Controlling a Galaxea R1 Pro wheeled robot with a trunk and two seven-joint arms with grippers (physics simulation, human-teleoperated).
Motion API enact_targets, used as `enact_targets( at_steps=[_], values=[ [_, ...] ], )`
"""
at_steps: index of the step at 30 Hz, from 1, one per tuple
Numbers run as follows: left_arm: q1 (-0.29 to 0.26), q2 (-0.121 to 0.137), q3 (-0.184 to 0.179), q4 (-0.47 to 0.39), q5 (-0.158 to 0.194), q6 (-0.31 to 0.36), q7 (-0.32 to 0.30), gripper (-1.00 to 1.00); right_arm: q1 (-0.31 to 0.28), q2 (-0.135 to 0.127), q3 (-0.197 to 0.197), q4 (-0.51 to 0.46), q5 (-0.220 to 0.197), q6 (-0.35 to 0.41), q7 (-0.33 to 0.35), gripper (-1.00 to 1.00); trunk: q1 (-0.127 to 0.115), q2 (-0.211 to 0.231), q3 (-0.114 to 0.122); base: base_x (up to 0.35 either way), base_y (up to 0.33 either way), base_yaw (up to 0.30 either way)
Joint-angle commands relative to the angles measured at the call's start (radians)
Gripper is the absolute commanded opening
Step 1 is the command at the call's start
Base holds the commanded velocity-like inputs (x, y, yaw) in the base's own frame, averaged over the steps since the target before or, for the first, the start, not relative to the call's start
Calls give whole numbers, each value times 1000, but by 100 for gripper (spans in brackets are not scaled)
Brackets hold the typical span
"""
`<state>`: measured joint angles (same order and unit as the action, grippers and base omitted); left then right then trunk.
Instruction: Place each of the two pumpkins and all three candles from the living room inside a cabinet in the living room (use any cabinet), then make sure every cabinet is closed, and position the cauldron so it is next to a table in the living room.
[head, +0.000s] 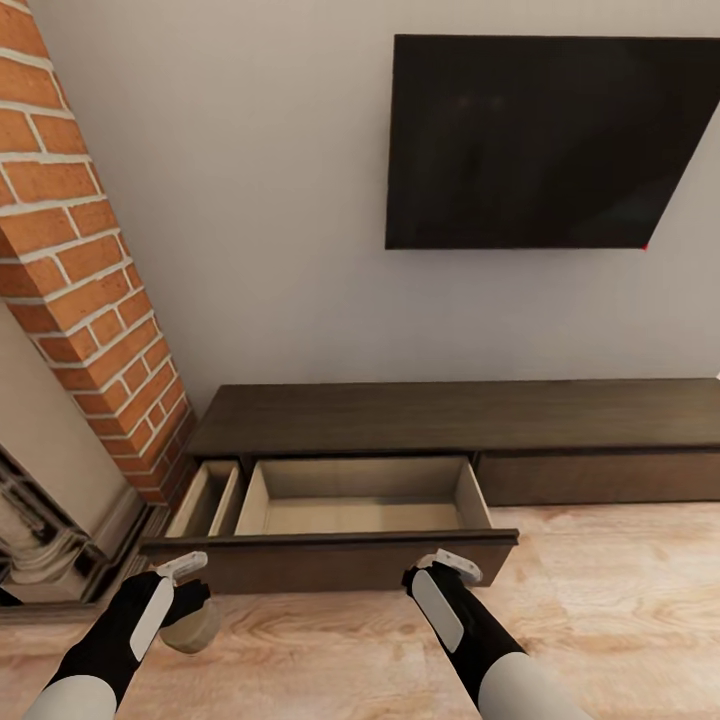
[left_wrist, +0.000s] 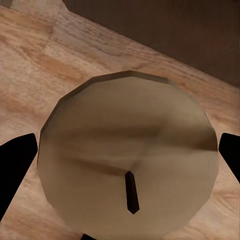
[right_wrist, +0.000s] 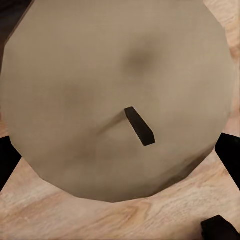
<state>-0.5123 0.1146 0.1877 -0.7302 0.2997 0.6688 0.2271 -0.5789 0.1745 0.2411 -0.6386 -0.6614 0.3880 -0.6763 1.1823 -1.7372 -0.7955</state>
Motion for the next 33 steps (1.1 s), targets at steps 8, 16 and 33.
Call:
enact_targets(
  at_steps=[8, 16, 33],
  values=[
    [1, 1, 1, -8, 2, 4, 0, -100, 2, 0, -3, -5, -4, 0, -2, -100, 0, 0, 0, 191, 1, 0],
    [0, 5, 11, -69, 9, 119, -1, -100, 2, 0, 2, -19, -4, 30, -7, -100, 0, 0, 0, 13, 0, 0],
    [1, 6, 17, -159, 13, 282, -165, -100, 78, 0, -5, -469, -7, 335, -12, -100, 50, -91, -41, 0, 0, 0]
  ],
)
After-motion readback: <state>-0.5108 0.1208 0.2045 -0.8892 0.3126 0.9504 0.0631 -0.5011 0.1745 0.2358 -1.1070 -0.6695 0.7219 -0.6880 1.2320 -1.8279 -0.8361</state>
